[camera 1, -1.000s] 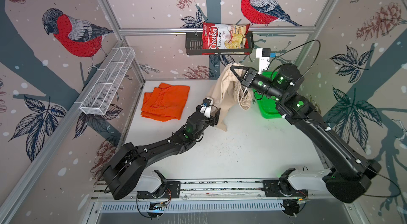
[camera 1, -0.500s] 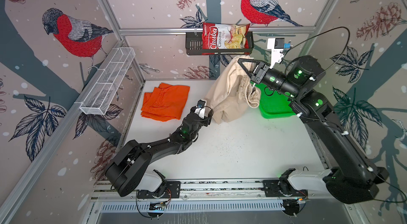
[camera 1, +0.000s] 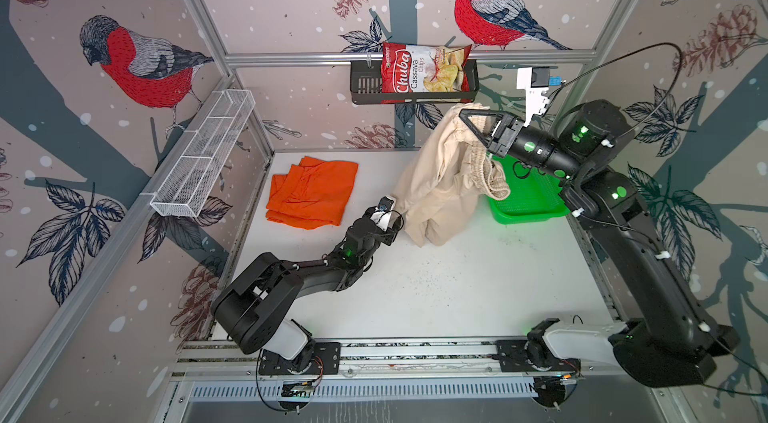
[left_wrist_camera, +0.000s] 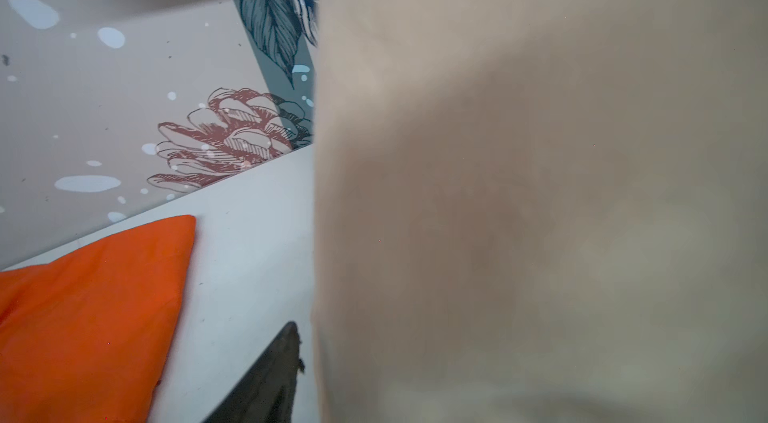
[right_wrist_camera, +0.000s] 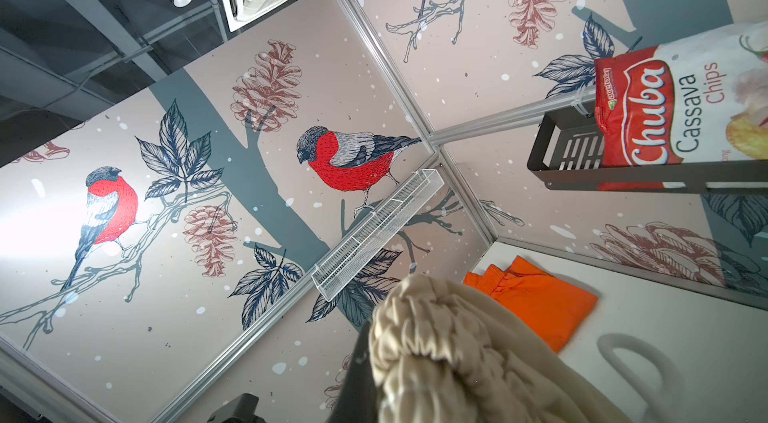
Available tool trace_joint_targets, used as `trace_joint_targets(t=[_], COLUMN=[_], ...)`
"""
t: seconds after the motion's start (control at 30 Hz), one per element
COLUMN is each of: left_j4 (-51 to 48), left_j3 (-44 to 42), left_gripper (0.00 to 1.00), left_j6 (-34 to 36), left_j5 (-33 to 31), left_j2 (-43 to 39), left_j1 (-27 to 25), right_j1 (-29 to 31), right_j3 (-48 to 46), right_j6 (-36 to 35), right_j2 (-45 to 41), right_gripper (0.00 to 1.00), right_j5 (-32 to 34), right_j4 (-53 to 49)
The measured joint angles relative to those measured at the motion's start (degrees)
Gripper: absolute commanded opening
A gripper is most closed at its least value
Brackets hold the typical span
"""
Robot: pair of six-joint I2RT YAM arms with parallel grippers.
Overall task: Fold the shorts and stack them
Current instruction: 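Lift the waistband with the right gripper toward the basket while the left holds the leg, then stretch the trousers between grippers, left pulling the leg toward the orange shorts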
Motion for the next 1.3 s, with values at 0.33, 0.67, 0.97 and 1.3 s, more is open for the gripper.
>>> trace_joint_targets(t=[0.33, 0.67, 0.97, 1.3], left_j4=[2.0, -29.7, -59.9, -70.6], left_j3=[-0.1, 7.5, 27.0, 45.7], left_gripper=[0.0, 0.0, 0.0, 0.0], left_j6=[2.4, 4.1, 5.5, 11.4], left_j5=[-3.8, -8.2, -17.4, -11.1], left_j2=[-2.3, -23.4, -32.6, -19.4], left_j1=[0.0, 2.7, 9.7, 25.8], right_j1=[-6.2, -20.7, -24.1, -14.3], right_j3=[-3.8, -17.8, -23.3, -9.4], right_j6=[2.7, 5.8, 10.0, 11.4], right_j2=[-1.5, -3.7, -4.6, 11.3], right_gripper=[0.02, 0.01, 0.01, 0.0], right_j5=[-4.6, -8.0, -14.2, -14.6], right_j4=[1.6, 4.7, 9.7, 13.9])
